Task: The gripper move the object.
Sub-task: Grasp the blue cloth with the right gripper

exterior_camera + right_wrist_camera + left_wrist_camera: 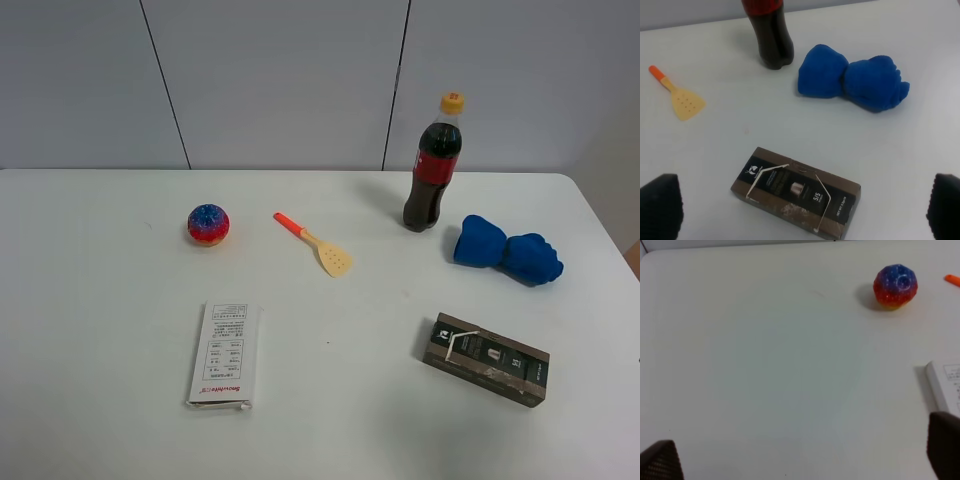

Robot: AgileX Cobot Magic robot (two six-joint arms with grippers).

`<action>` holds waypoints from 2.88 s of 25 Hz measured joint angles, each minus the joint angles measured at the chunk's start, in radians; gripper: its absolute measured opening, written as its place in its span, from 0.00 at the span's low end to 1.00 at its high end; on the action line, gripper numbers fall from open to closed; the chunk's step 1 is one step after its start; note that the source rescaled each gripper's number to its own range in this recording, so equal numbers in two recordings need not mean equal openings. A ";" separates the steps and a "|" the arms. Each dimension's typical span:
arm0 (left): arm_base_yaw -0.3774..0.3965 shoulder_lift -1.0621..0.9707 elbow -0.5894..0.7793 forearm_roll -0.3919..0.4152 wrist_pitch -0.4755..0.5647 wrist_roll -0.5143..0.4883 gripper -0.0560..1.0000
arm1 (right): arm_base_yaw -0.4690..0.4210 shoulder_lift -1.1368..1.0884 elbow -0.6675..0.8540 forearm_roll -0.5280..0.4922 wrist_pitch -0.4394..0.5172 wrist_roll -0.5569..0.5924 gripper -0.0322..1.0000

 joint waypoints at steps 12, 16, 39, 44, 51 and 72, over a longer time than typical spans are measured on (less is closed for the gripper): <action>0.000 0.000 0.000 0.001 0.000 0.000 1.00 | 0.000 0.000 0.000 0.012 0.000 0.000 1.00; 0.000 0.000 0.000 0.001 0.000 0.000 1.00 | 0.000 0.000 0.000 0.012 -0.003 0.017 1.00; 0.000 0.000 0.000 0.001 0.000 0.000 1.00 | 0.130 0.593 -0.331 -0.268 -0.055 0.043 0.94; 0.000 0.000 0.000 0.001 0.000 0.000 1.00 | 0.210 0.762 -0.373 -0.434 -0.052 0.042 0.92; 0.000 0.000 0.000 0.001 0.000 0.000 1.00 | 0.244 0.906 -0.375 -0.545 -0.056 0.041 0.91; 0.000 0.000 0.000 0.001 0.000 0.000 1.00 | 0.244 0.970 -0.375 -0.541 -0.108 0.149 0.96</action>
